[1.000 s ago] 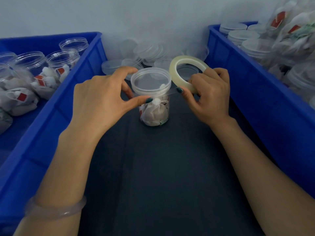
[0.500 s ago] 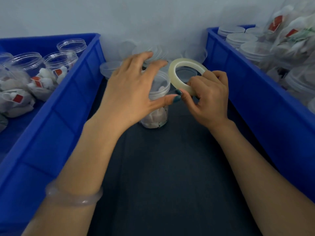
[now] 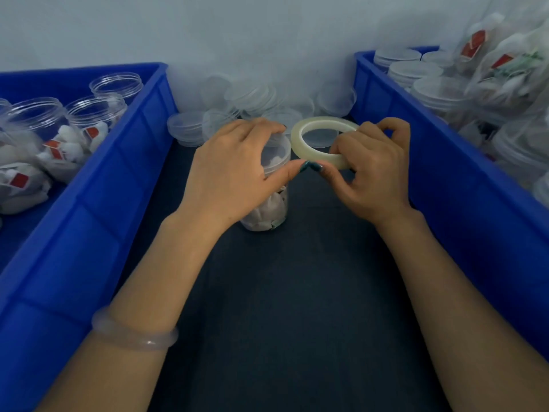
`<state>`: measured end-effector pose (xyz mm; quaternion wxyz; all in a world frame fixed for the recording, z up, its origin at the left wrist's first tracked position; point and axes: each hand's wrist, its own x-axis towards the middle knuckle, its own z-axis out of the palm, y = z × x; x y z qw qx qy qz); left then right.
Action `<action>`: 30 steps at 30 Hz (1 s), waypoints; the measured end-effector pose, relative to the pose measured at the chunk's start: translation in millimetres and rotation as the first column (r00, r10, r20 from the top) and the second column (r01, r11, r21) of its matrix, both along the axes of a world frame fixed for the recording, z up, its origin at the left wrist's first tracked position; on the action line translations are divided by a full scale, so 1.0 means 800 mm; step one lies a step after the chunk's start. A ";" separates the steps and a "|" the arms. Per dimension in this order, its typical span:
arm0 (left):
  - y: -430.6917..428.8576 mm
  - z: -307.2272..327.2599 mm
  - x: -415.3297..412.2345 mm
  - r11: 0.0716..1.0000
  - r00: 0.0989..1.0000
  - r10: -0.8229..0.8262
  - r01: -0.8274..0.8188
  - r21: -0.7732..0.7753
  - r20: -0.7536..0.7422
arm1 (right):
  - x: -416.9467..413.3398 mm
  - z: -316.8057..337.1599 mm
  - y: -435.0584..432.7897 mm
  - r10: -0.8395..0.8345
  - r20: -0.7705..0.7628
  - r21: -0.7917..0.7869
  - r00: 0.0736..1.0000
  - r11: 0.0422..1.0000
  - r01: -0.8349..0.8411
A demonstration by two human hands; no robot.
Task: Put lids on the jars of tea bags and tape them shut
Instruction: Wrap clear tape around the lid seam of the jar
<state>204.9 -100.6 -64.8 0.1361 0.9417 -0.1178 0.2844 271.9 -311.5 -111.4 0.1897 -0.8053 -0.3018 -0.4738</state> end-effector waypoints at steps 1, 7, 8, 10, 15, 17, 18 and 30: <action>0.001 0.000 0.000 1.000 1.000 -0.003 0.003 -0.004 -0.001 | 0.000 0.001 0.000 -0.016 -0.006 0.002 1.000 1.000 0.016; 0.003 0.004 0.002 0.993 0.993 -0.104 0.100 -0.063 -0.051 | -0.006 0.009 0.014 -0.089 -0.162 -0.002 0.983 0.996 0.090; 0.004 0.005 0.002 0.989 0.990 -0.125 0.119 -0.087 -0.060 | -0.006 0.011 0.015 -0.092 -0.189 -0.008 0.978 0.996 0.092; 0.004 0.006 0.003 0.980 0.985 -0.159 0.148 -0.134 -0.069 | -0.006 0.014 0.016 -0.096 -0.234 -0.019 0.967 0.995 0.094; 0.002 0.006 0.002 0.961 0.977 -0.209 0.196 -0.195 -0.049 | -0.008 0.014 0.017 -0.103 -0.325 -0.023 0.940 0.995 0.101; 0.001 0.007 0.002 0.957 0.974 -0.218 0.203 -0.208 -0.054 | -0.011 0.014 0.020 -0.107 -0.342 -0.028 0.933 0.994 0.103; 0.000 0.008 0.002 0.954 0.973 -0.224 0.206 -0.217 -0.061 | -0.012 0.014 0.021 -0.101 -0.348 -0.030 0.932 0.995 0.096; 0.004 0.025 0.009 0.927 0.921 -0.336 0.286 -0.243 -0.197 | -0.018 0.022 0.022 -0.005 -0.278 -0.018 0.961 1.000 0.000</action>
